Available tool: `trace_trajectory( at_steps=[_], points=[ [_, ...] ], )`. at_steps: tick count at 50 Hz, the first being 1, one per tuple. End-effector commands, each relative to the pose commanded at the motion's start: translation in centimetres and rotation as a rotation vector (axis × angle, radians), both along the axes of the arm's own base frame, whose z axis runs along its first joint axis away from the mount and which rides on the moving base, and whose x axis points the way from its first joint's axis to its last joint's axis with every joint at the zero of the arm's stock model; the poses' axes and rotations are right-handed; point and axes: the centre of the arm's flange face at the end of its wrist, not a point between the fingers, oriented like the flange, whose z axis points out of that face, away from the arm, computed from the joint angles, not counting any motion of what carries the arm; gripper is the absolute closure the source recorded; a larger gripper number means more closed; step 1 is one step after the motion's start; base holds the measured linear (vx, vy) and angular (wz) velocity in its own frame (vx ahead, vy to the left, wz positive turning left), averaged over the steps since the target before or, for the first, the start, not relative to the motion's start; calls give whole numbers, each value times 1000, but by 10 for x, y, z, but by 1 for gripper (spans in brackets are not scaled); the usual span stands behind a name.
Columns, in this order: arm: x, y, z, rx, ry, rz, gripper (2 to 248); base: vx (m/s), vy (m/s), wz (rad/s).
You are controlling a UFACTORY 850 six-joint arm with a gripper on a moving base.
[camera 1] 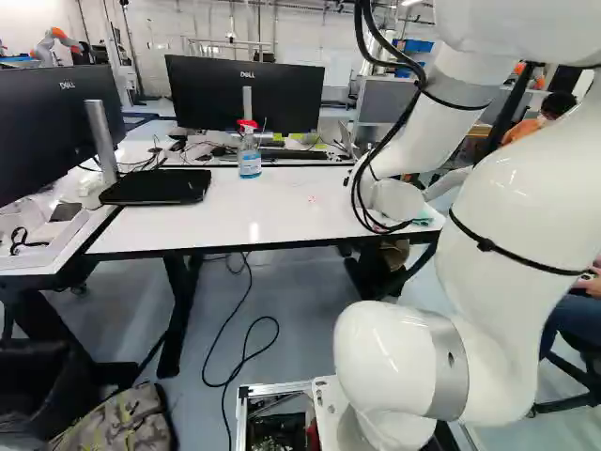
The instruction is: Clean the table with the green towel
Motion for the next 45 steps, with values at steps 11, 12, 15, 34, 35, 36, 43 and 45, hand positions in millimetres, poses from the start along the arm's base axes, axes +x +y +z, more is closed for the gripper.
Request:
trace_trajectory(
  at_steps=[11,12,15,34,35,36,43,45],
  points=[
    [7,-17,-3,9,26,-32,3,0,0,0],
    [8,-18,-3,10,28,-35,3,0,0,0],
    [10,-23,-4,12,35,-43,3,0,0,0],
    [22,-52,-9,31,81,-95,3,0,0,0],
    [22,-54,-9,32,84,-98,3,0,0,0],
    [23,-56,-9,33,86,-100,3,0,0,0],
    [27,-67,-11,42,105,-118,3,0,0,0],
    [28,-70,-12,44,110,-124,3,0,0,0]
  ],
)
